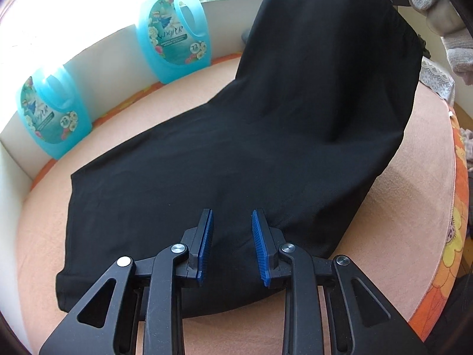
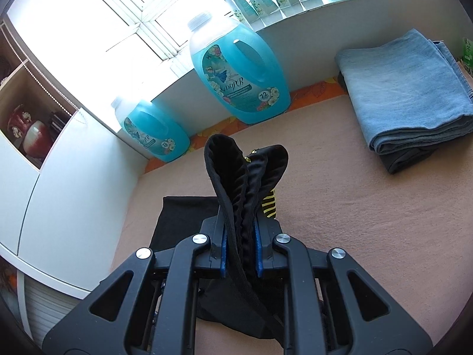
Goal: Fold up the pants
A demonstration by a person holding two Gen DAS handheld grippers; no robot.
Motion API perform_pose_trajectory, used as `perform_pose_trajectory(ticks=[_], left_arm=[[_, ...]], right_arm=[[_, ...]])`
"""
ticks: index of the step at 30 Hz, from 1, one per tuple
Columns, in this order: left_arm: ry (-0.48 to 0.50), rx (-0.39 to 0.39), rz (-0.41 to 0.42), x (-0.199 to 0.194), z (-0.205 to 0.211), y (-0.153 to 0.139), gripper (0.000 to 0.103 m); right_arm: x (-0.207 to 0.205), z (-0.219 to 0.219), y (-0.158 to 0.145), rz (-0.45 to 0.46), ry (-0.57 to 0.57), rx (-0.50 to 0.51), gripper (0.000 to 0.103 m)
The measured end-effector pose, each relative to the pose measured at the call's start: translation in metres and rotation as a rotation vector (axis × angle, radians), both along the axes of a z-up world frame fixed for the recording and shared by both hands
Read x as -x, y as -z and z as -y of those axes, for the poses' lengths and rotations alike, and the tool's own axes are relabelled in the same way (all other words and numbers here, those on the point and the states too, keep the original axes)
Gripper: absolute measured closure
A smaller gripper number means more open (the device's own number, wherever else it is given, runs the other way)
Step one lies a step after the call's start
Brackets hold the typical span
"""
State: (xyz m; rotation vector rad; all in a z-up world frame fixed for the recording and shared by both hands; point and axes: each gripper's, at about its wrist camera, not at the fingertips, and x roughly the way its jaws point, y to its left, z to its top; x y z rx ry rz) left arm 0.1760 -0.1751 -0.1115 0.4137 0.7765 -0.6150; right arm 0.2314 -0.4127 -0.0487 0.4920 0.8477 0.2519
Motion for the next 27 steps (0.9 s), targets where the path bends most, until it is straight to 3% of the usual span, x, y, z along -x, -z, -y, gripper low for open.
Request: perform_pose_trajectory(ticks=[5, 10, 16, 21, 24, 27], left_arm=[[-0.058, 0.113, 0.034, 0.007, -0.036, -0.026, 0.078], [-0.144, 0.2, 0.058, 0.01, -0.083, -0.045, 0.078], [-0.253, 0.257, 0.069, 0.01, -0.136, -0.05, 0.078], [-0.34, 0.292, 0.048, 0.008, -0.173, -0.046, 0.078], [-0.365, 0.291, 0.042, 0.009, -0.184, -0.046, 0.078], [-0.374, 0.29, 0.049, 0.012, -0.189, -0.048, 0.078]], right_arm=[[-0.009, -0.054, -0.011, -0.018, -0.062, 0.071, 0.088], [-0.031, -0.12, 0.0, -0.058, -0.124, 0.141, 0.088], [-0.062, -0.205, 0.04, -0.127, -0.205, 0.228, 0.088], [-0.084, -0.263, 0.087, -0.197, -0.296, 0.235, 0.088], [-0.088, -0.289, 0.104, -0.249, -0.399, 0.207, 0.079], [-0.084, -0.295, 0.096, -0.214, -0.459, 0.165, 0.063]])
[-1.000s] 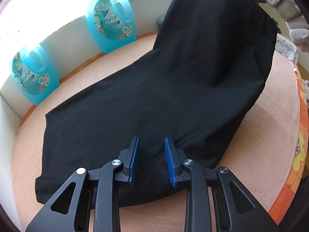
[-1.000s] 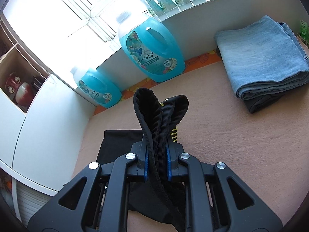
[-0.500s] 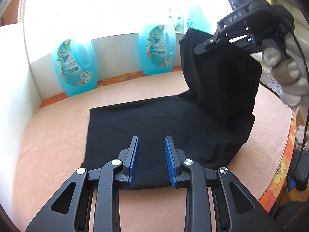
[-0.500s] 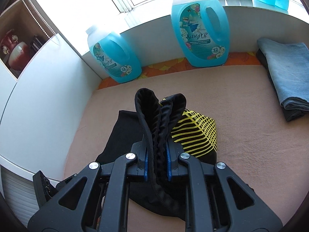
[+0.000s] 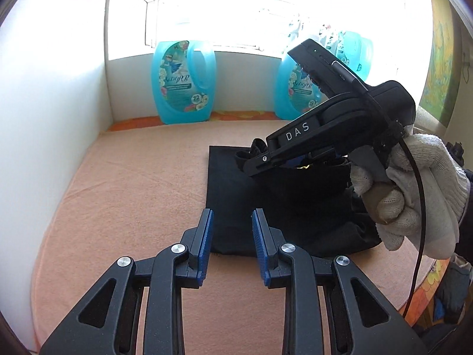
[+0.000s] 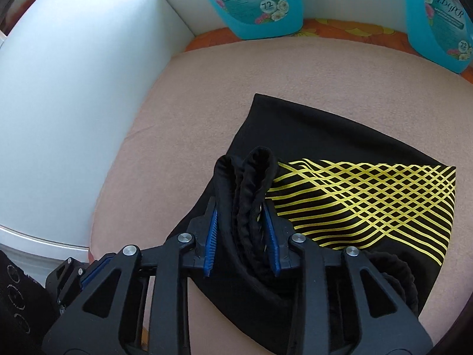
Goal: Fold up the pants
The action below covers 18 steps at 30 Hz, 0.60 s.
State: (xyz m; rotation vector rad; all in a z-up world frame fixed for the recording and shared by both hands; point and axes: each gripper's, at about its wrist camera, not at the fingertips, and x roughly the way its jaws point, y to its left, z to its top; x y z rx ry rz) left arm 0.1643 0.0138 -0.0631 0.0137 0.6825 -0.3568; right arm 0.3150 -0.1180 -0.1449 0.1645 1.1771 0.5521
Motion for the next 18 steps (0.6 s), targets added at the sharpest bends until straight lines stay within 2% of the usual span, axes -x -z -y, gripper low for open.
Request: perform_pose_trajectory(ticks=[4, 10, 11, 14, 16, 18], left_arm=[[0.002, 0.017, -0.011, -0.003, -0.002, 0.001, 0.078], [0.055, 0.076, -0.069, -0.01, 0.005, 0.007, 0.078], [0.066, 0.077, -0.072, -0.011, 0.008, 0.007, 0.078], [0.083, 0.108, -0.093, -0.017, 0.012, 0.007, 0.066], [0.094, 0.156, -0.114, -0.02, 0.012, 0.007, 0.066], [0.099, 0.183, -0.134, -0.021, 0.014, 0.008, 0.065]], right_arm=[[0.007, 0.019, -0.025, 0.046, -0.003, -0.092, 0.045], [0.035, 0.066, -0.057, 0.111, -0.016, -0.127, 0.045], [0.042, 0.077, -0.058, 0.113, -0.009, -0.135, 0.045], [0.064, 0.109, -0.054, 0.145, 0.007, -0.113, 0.042], [0.073, 0.122, -0.044, 0.166, 0.024, -0.069, 0.035], [0.073, 0.129, -0.032, 0.155, 0.014, -0.052, 0.033]])
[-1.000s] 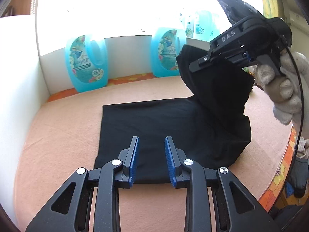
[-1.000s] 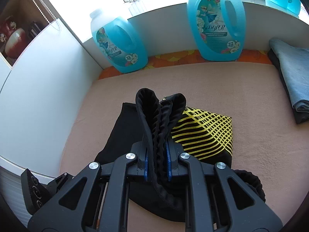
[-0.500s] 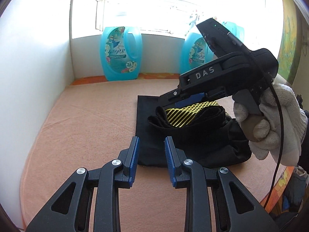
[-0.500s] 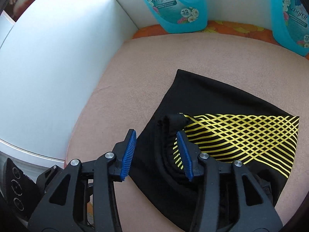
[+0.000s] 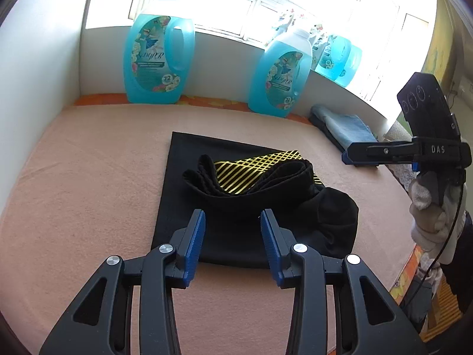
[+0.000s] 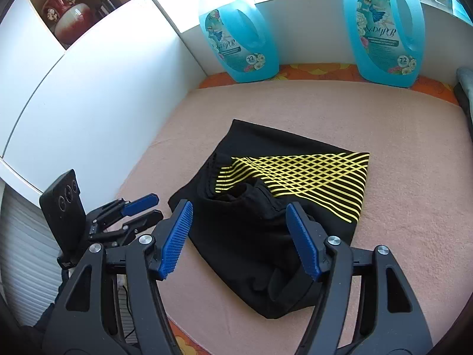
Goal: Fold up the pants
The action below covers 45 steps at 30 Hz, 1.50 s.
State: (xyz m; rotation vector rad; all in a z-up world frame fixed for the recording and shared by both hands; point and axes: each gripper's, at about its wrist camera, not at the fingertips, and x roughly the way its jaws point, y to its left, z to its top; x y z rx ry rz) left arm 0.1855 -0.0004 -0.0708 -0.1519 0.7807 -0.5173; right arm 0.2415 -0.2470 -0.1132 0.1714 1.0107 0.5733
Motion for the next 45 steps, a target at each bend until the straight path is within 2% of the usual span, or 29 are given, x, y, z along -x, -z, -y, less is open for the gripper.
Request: perform_pose_trajectory(ticks=[4, 6, 10, 12, 13, 14, 15, 16, 20, 24, 27, 28, 29, 30, 31, 32, 35, 37, 41, 45], left_arm=[[0.002, 0.001, 0.0, 0.005, 0.007, -0.001, 0.065], [-0.002, 0.003, -0.005, 0.008, 0.008, -0.002, 0.065], [-0.024, -0.005, -0.007, 0.011, 0.005, -0.005, 0.065], [-0.034, 0.0, -0.014, 0.011, 0.002, -0.005, 0.065], [-0.039, 0.005, -0.018, 0.01, 0.001, -0.005, 0.065], [-0.042, 0.013, -0.023, 0.01, 0.0, -0.005, 0.065], [-0.045, 0.02, -0.028, 0.01, -0.001, -0.004, 0.065], [-0.046, 0.023, -0.031, 0.01, -0.001, -0.003, 0.065], [-0.053, 0.024, -0.036, 0.011, -0.004, -0.001, 0.065], [-0.075, 0.055, -0.045, 0.012, -0.014, 0.002, 0.065], [-0.097, 0.08, -0.044, 0.014, -0.025, 0.002, 0.065], [-0.105, 0.086, -0.043, 0.016, -0.028, 0.003, 0.065], [-0.112, 0.094, -0.045, 0.018, -0.033, 0.003, 0.065], [-0.118, 0.101, -0.049, 0.02, -0.037, 0.004, 0.065], [-0.126, 0.105, -0.054, 0.022, -0.041, 0.005, 0.065], [-0.132, 0.11, -0.059, 0.024, -0.046, 0.006, 0.065], [-0.157, 0.123, -0.074, 0.028, -0.057, 0.009, 0.065], [-0.154, 0.144, -0.096, 0.029, -0.059, 0.012, 0.065], [-0.109, 0.13, -0.123, 0.035, -0.042, 0.018, 0.065], [-0.065, 0.115, -0.153, 0.041, -0.017, 0.027, 0.062]], right_arm=[[-0.013, -0.006, 0.028, 0.014, -0.029, 0.062, 0.033], [-0.021, -0.013, 0.036, 0.02, -0.079, 0.089, 0.033], [-0.028, -0.028, 0.041, 0.083, -0.135, 0.184, 0.033], [-0.03, -0.034, 0.042, 0.095, -0.173, 0.199, 0.033], [-0.03, -0.037, 0.042, 0.096, -0.189, 0.202, 0.04], [-0.03, -0.04, 0.042, 0.091, -0.204, 0.201, 0.056], [-0.029, -0.043, 0.043, 0.082, -0.221, 0.199, 0.064], [-0.027, -0.046, 0.042, 0.081, -0.233, 0.204, 0.079], [-0.008, -0.058, 0.031, 0.108, -0.241, 0.209, 0.085], [0.009, -0.075, 0.008, 0.098, -0.241, 0.165, 0.086], [0.011, -0.092, -0.001, 0.024, -0.238, 0.093, 0.084], [0.01, -0.098, 0.0, -0.017, -0.261, 0.061, 0.076], [0.01, -0.104, 0.003, -0.07, -0.302, 0.018, 0.06], [0.011, -0.108, 0.005, -0.107, -0.339, -0.03, 0.052], [0.013, -0.111, 0.004, -0.11, -0.361, -0.057, 0.048], [0.015, -0.112, 0.002, -0.097, -0.376, -0.06, 0.048], [0.01, -0.11, -0.007, -0.024, -0.329, -0.004, 0.048], [-0.004, -0.107, -0.007, -0.023, -0.284, 0.024, 0.048], [-0.041, -0.12, 0.006, -0.04, -0.224, 0.149, 0.048], [-0.074, -0.143, 0.03, -0.105, -0.198, 0.235, 0.048]])
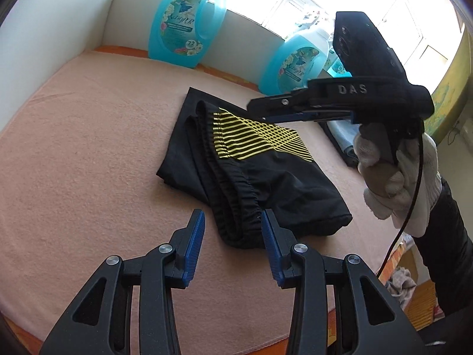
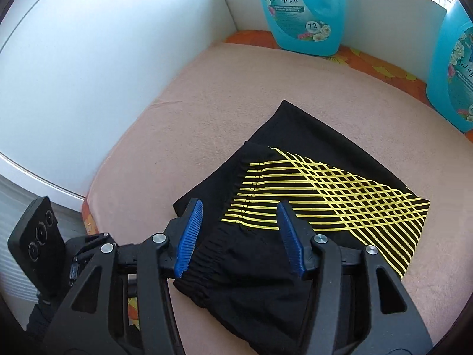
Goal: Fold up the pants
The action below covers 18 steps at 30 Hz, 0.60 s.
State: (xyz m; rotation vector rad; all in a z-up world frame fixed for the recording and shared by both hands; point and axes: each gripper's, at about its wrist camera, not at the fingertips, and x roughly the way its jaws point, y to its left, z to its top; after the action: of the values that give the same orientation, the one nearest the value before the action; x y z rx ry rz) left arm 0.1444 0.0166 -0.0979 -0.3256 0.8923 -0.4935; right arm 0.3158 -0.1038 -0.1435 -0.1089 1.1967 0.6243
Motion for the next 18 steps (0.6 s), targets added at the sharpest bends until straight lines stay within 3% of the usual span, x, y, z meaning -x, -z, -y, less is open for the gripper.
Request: perform_pose_trajectory(ticks=[2, 10, 16, 18], left_arm=[[0.016, -0.023, -0.002, 0.002, 0.012, 0.004, 0.054], [0.023, -0.06, -0.029, -0.005, 0.031, 0.018, 0.054], [0.012, -0.07, -0.026, -0.003, 0.035, 0.023, 0.055], [-0.002, -0.07, -0.019, -0.003, 0.034, 0.023, 0.063]], right_arm=[[-0.008, -0.016, 0.01, 0.002, -0.001, 0.063, 0.048], [-0.035, -0.058, 0.048, -0.009, 0.025, 0.23, 0.048], [-0.039, -0.063, 0.058, -0.01, 0.048, 0.245, 0.048], [-0.04, -0.06, 0.058, -0.01, 0.056, 0.233, 0.049]])
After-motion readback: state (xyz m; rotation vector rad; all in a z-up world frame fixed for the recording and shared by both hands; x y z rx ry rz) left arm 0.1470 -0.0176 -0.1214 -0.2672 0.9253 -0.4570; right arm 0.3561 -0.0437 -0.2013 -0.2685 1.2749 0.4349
